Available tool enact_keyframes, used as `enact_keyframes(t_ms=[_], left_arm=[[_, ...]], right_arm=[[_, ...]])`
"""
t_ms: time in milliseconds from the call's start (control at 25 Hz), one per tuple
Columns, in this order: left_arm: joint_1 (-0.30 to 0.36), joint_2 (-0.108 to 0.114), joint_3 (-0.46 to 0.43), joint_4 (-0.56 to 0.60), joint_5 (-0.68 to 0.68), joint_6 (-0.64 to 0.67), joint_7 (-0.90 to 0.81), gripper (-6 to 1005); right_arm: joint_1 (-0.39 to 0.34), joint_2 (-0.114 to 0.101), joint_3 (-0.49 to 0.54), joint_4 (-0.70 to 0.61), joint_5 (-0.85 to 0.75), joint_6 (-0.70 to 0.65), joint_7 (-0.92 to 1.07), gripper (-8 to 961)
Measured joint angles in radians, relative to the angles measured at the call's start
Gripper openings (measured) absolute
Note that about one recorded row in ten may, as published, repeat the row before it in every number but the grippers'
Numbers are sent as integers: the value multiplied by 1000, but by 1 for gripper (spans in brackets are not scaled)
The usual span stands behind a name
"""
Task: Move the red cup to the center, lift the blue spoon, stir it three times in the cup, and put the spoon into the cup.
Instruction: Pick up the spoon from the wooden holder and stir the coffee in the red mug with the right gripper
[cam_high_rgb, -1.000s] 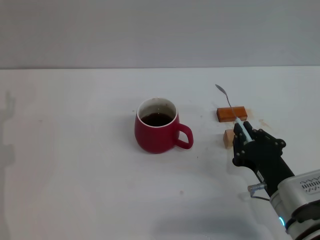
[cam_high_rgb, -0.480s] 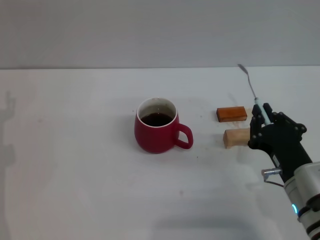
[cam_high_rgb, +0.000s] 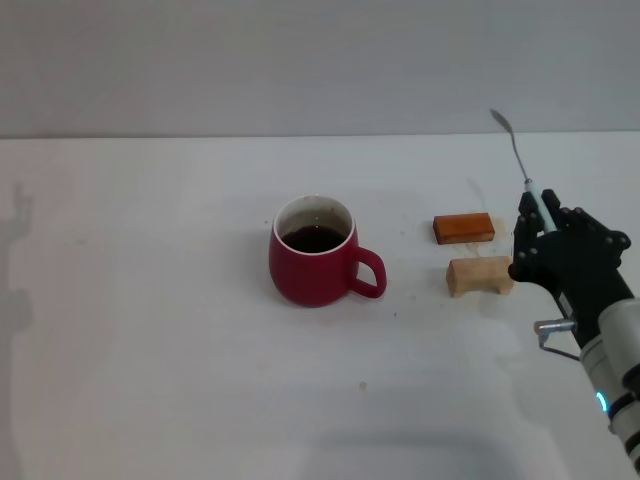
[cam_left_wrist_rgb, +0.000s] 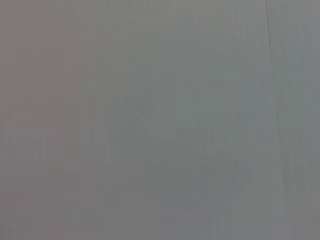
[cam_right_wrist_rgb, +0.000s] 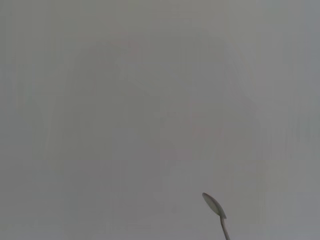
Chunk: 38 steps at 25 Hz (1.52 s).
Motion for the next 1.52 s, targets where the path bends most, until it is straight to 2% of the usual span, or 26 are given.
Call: enact_keyframes(t_ms=[320, 560, 720, 800, 840, 880, 920, 960, 1120, 1200, 1240, 1280, 1320, 1400, 1520], left_arm=[[0, -3, 0, 0, 0, 0, 0, 749], [3, -6, 0, 0, 1, 0, 0, 749], [3, -8, 0, 0, 2, 0, 0, 749], [3, -9, 0, 0, 2, 0, 0, 749], [3, -9, 0, 0, 2, 0, 0, 749], [3, -10, 0, 0, 2, 0, 0, 749], [3, -10, 0, 0, 2, 0, 0, 749], [2, -10, 0, 0, 2, 0, 0, 749], [2, -11, 0, 0, 2, 0, 0, 749], [2, -12, 0, 0, 2, 0, 0, 749], [2, -12, 0, 0, 2, 0, 0, 749], [2, -13, 0, 0, 2, 0, 0, 749], [2, -13, 0, 0, 2, 0, 0, 749], [2, -13, 0, 0, 1, 0, 0, 749], [2, -13, 0, 0, 2, 0, 0, 749]], right_arm=[[-39, -7, 32, 35, -74, -1, 23, 141], [-59, -43, 61, 23, -227, -5, 261, 141], [-75, -56, 79, 21, -304, -6, 326, 141], [-89, -76, 100, 13, -424, -12, 451, 141], [-89, -76, 100, 13, -424, -12, 451, 141], [-96, -93, 120, 13, -497, -11, 542, 141], [-96, -93, 120, 13, -497, -11, 542, 141], [-102, -112, 133, 22, -542, -2, 601, 141], [-109, -140, 148, 57, -575, 38, 638, 141], [-112, -166, 162, 105, -600, 102, 641, 141], [-112, -166, 162, 105, -600, 102, 641, 141], [-114, -180, 174, 135, -616, 148, 642, 141], [-114, -180, 174, 135, -616, 148, 642, 141], [-115, -199, 195, 184, -647, 235, 643, 141], [-116, -205, 212, 216, -667, 291, 643, 141]])
